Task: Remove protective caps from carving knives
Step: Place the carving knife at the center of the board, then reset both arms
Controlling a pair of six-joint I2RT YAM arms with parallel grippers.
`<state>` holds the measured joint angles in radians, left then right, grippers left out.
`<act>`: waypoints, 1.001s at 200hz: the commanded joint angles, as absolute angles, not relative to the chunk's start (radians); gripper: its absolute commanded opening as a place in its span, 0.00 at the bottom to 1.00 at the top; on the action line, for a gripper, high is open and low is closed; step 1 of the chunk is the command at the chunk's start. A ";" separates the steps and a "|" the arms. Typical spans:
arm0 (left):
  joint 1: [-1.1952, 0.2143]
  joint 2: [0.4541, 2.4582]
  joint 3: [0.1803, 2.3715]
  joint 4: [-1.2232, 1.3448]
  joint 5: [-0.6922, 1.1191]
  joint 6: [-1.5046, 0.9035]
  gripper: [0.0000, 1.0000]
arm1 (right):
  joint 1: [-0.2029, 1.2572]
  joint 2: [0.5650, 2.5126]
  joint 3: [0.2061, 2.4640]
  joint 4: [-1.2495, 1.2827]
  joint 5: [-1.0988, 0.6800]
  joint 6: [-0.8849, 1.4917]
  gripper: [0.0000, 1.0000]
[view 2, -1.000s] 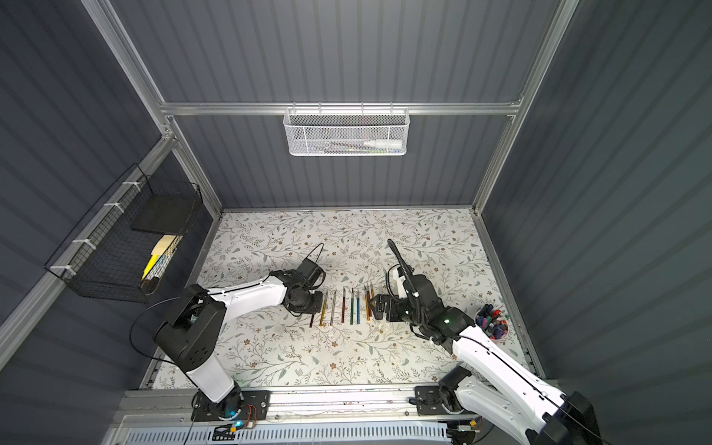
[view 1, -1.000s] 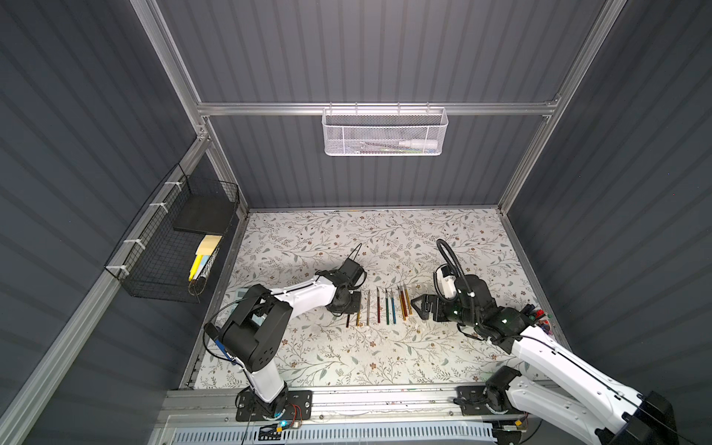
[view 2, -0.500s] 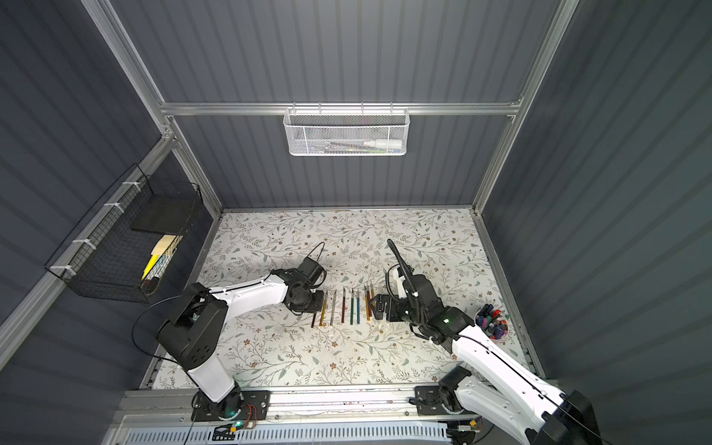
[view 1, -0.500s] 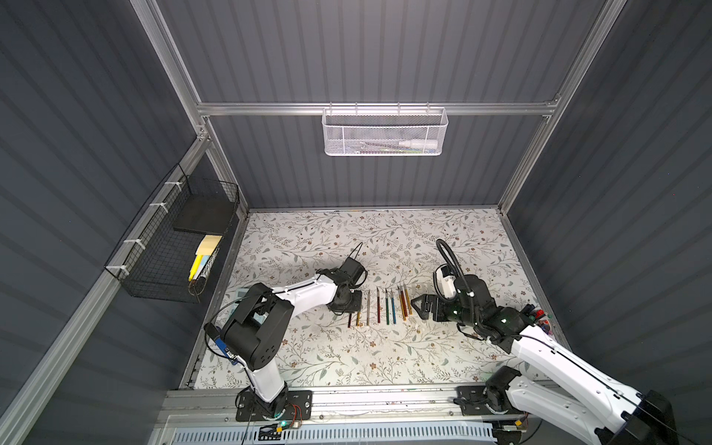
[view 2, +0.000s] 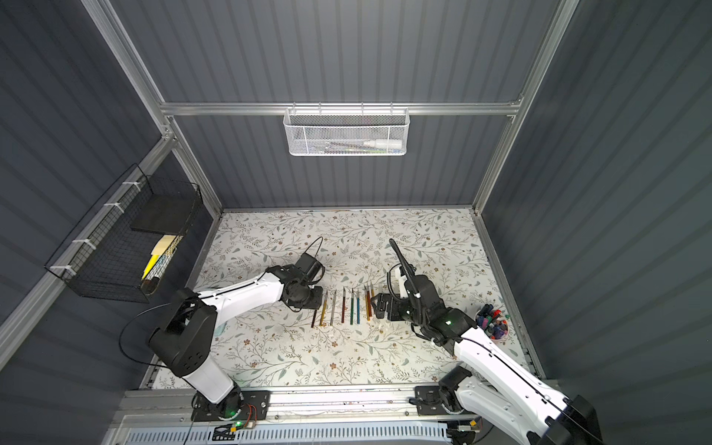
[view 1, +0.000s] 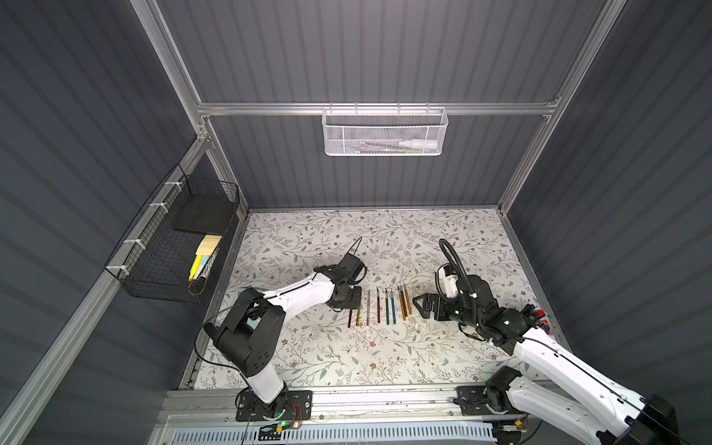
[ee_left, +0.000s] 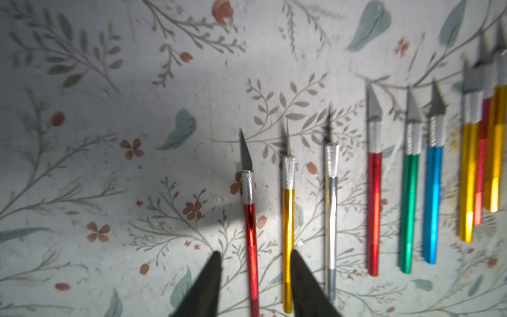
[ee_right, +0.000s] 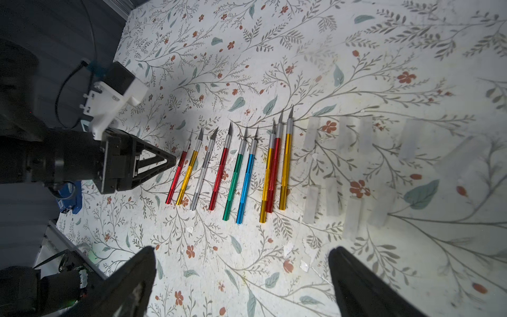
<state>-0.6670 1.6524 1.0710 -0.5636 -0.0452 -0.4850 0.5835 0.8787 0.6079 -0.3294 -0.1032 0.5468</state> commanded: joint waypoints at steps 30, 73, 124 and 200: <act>-0.667 1.510 1.164 -0.607 -0.218 -0.442 1.00 | 0.586 0.896 0.704 -0.364 0.129 0.454 0.99; -0.630 1.419 1.205 -0.628 -0.428 -0.396 1.00 | 0.587 0.904 0.733 -0.322 0.308 0.300 0.99; -0.617 1.286 1.011 -0.437 -0.618 -0.261 1.00 | 0.586 0.847 0.591 -0.092 0.437 0.075 0.99; -0.421 1.316 0.865 -0.274 -0.720 -0.146 1.00 | 0.492 0.943 0.472 0.149 0.556 -0.065 0.99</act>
